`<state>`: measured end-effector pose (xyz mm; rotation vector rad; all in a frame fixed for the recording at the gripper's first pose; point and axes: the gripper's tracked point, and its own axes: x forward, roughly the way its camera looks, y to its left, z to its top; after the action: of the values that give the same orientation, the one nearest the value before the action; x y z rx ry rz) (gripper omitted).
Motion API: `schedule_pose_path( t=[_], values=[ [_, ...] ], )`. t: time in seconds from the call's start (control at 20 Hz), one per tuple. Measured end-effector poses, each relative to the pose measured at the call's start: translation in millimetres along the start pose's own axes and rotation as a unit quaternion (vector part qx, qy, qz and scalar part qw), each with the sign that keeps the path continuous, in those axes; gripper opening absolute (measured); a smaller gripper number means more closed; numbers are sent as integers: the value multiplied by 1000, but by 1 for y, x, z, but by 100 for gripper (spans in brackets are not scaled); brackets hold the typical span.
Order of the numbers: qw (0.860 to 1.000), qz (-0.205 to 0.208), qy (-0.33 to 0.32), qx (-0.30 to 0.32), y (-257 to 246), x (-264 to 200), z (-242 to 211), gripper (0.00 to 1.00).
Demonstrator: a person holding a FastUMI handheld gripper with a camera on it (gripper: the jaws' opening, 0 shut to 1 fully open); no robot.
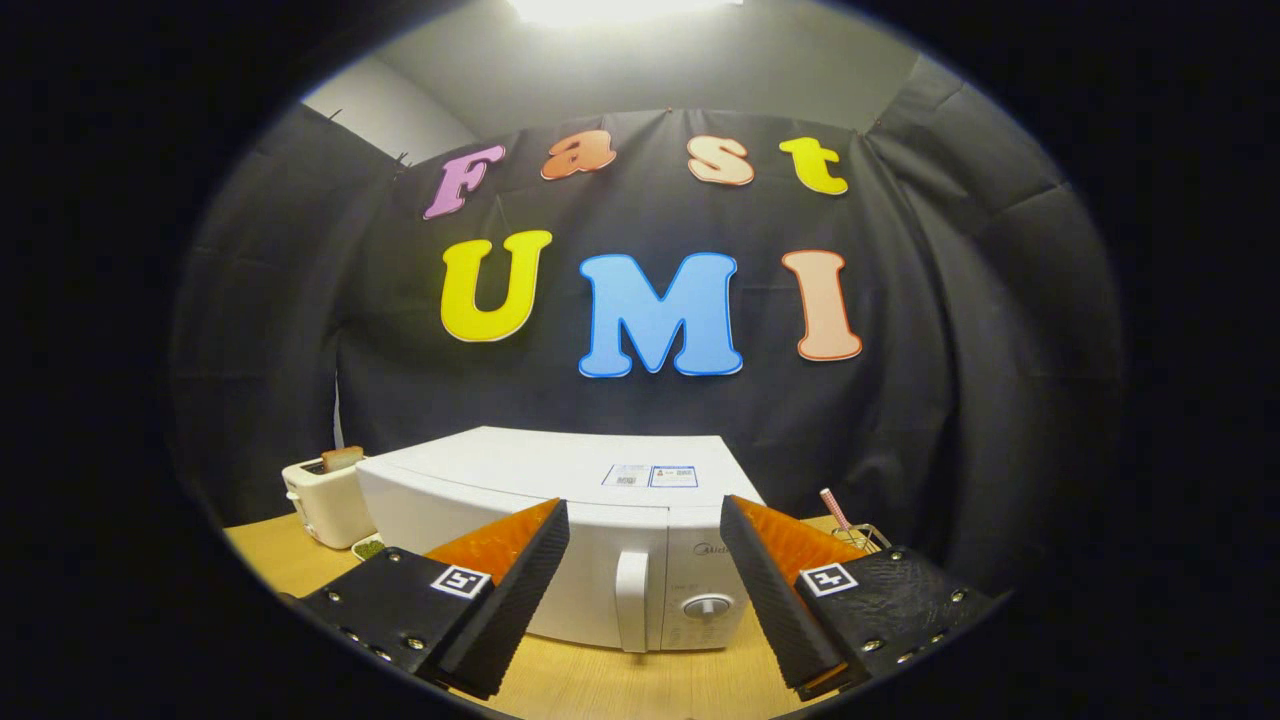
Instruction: Open the microwave, put the food inside, and close the microwave door.
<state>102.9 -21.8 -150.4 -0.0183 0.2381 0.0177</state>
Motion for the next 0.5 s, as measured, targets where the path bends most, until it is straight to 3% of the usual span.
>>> schedule_pose_path(
  t=[0.3,0.4,0.5],
  values=[
    [998,-3,66,1,6,29,-54,96],
    [997,-11,80,12,4,36,-65,86],
    [995,-19,99,27,4,41,-79,85]
  ],
)
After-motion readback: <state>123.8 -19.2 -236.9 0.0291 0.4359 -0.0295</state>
